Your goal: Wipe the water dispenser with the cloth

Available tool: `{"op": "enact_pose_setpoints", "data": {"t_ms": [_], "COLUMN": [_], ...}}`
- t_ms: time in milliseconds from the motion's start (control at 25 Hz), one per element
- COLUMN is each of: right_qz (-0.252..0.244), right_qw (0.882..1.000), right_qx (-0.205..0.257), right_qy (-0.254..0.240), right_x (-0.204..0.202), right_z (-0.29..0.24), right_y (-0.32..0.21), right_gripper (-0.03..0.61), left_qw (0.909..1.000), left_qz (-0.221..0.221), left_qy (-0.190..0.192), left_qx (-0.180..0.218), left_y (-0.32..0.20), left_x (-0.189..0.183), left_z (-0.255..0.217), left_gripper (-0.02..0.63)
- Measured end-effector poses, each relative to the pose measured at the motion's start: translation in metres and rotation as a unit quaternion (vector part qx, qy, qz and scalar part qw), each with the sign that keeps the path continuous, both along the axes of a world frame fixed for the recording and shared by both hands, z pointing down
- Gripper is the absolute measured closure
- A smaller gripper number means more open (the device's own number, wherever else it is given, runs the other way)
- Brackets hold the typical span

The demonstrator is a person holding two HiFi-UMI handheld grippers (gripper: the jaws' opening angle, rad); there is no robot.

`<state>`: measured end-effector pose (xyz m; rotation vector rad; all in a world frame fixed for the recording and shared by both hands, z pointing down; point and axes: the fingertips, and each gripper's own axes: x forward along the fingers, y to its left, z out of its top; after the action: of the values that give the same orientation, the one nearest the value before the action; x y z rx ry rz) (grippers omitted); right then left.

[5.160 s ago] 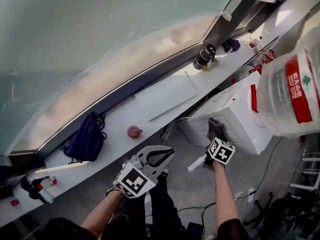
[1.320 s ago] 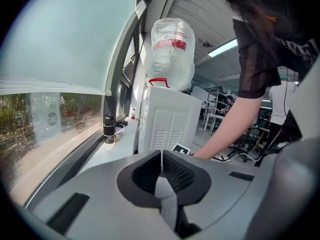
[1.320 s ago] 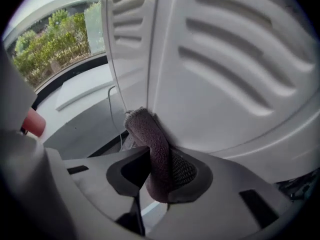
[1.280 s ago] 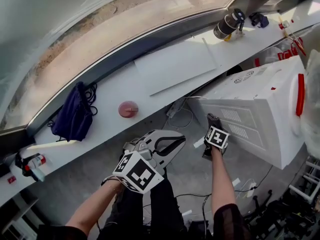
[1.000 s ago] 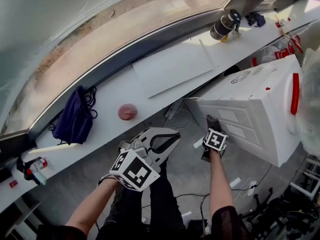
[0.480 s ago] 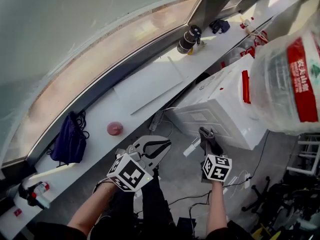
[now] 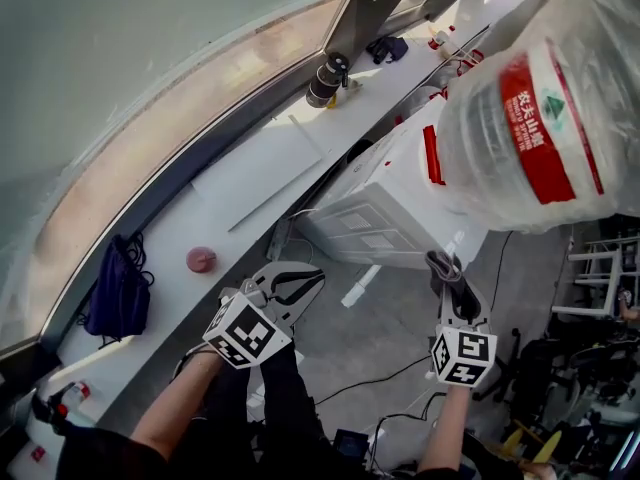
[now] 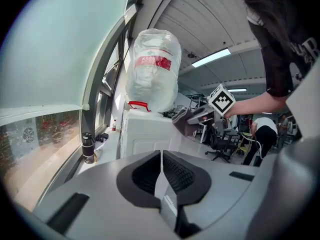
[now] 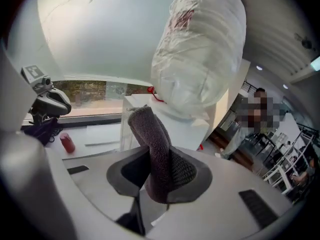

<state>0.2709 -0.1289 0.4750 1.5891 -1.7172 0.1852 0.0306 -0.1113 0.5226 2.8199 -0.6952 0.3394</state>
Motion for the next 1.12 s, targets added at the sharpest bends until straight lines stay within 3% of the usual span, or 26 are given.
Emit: {"op": "enact_pose_setpoints", "data": {"t_ms": [160,360,1120], "right_qz": [0.008,0.020,0.028], "right_qw": [0.999,0.999,0.996], "right_qx": [0.020,0.018,-0.080], "right_qy": [0.029,0.028,-0.042], "right_x": [0.018,0.025,0.031], "right_z": [-0.008,0.029,0.259], "right_y": [-0.002,-0.003,-0.014], "right_gripper": [0.477,0.477,0.477], "left_qw": [1.0000,1.0000,0.9955], "left_qz": [0.004,0.002,-0.084], "left_qy": [0.001,0.001,-0.015], "left_qx": [-0.002,-0.009,-0.040], "left_y": [0.003,0.010,0.029], "left_x": [0.005,0.009,0.019], "left_z": [0.003,0.014,0.087], "left_gripper": [0.594,0.594,0.594]}}
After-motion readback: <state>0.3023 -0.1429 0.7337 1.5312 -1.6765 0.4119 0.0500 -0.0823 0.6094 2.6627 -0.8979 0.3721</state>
